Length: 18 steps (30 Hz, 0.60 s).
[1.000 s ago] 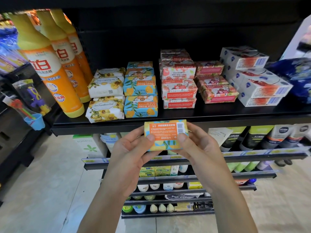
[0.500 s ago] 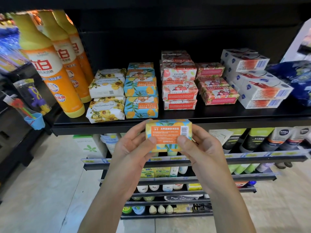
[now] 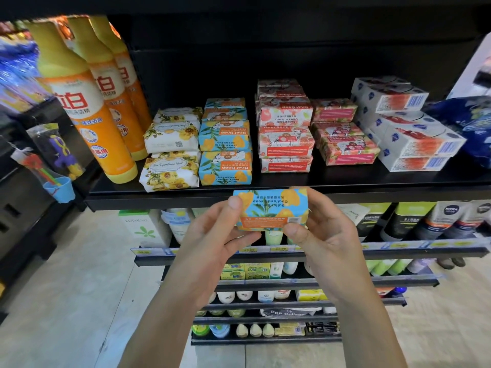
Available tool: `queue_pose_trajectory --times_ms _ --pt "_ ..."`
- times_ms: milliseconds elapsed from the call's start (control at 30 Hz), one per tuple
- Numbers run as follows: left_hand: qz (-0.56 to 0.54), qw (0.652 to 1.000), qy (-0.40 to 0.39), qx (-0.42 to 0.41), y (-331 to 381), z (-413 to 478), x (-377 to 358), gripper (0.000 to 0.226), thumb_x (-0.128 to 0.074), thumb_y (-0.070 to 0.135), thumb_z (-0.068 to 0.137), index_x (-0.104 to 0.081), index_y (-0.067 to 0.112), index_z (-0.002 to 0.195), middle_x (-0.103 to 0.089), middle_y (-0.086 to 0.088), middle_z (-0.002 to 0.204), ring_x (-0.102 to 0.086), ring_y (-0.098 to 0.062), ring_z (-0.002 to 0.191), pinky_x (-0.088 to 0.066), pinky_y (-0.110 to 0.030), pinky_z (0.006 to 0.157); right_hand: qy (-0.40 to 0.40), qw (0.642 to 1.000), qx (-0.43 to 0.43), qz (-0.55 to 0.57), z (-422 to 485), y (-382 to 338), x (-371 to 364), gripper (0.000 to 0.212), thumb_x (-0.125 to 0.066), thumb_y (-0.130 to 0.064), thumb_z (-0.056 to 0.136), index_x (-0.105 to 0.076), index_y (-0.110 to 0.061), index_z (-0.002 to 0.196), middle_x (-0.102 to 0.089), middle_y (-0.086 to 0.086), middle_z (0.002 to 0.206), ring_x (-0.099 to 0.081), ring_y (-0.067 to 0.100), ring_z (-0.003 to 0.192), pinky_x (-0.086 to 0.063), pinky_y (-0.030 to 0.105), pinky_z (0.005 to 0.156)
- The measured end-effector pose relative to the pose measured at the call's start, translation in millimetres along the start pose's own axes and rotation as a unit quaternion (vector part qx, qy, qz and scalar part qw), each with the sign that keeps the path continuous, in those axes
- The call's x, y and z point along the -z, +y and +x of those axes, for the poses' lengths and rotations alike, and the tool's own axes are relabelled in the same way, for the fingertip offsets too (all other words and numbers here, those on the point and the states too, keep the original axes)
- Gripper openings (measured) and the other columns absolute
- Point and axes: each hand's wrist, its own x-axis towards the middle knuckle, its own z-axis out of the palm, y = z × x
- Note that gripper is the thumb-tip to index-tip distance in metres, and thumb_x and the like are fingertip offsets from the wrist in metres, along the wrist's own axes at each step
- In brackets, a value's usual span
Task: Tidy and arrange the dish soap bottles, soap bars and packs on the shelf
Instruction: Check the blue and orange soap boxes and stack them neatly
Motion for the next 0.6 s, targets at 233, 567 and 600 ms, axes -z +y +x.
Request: queue_pose_trajectory --times_ms 233,567,600 --pt "-0.006 1.0 0.009 -0.012 -1.3 -0.4 -2.0 0.047 -0.072 0.033 0.091 -0.066 0.002 0.126 -0.074 -0.015 0.121 -0.069 -0.029 0.117 -0.056 -0.037 0.1 -0.013 0.999 -0.04 0.014 -0.3 -3.7 -1.0 0.06 -0.084 -0.034 0.079 -0.063 -0.024 0.134 -0.068 0.003 0.13 -0.061 0.023 0.125 -0.053 0.03 0.096" --pt "-0.008 0.999 0.032 -0.026 -6.5 -1.2 -5.4 0.055 -0.073 0.026 0.078 -0.065 0.01 0.129 -0.076 -0.012 0.115 -0.071 -0.023 0.113 -0.058 -0.035 0.097 0.067 0.988 -0.136 -0.032 -0.7 -10.4 -9.9 0.067 -0.085 -0.061 0.072 -0.07 -0.013 0.116 -0.075 0.001 0.104 -0.072 0.015 0.093 -0.057 0.027 0.08" --pt "-0.01 0.999 0.032 -0.025 -7.0 -1.5 -5.4 0.054 -0.073 0.025 0.078 -0.065 0.011 0.129 -0.076 -0.012 0.115 -0.071 -0.023 0.113 -0.058 -0.034 0.096 0.07 0.988 -0.136 -0.027 -0.8 -10.9 -9.7 0.065 -0.086 -0.058 0.07 -0.07 -0.012 0.114 -0.076 0.001 0.102 -0.072 0.015 0.09 -0.057 0.025 0.079"
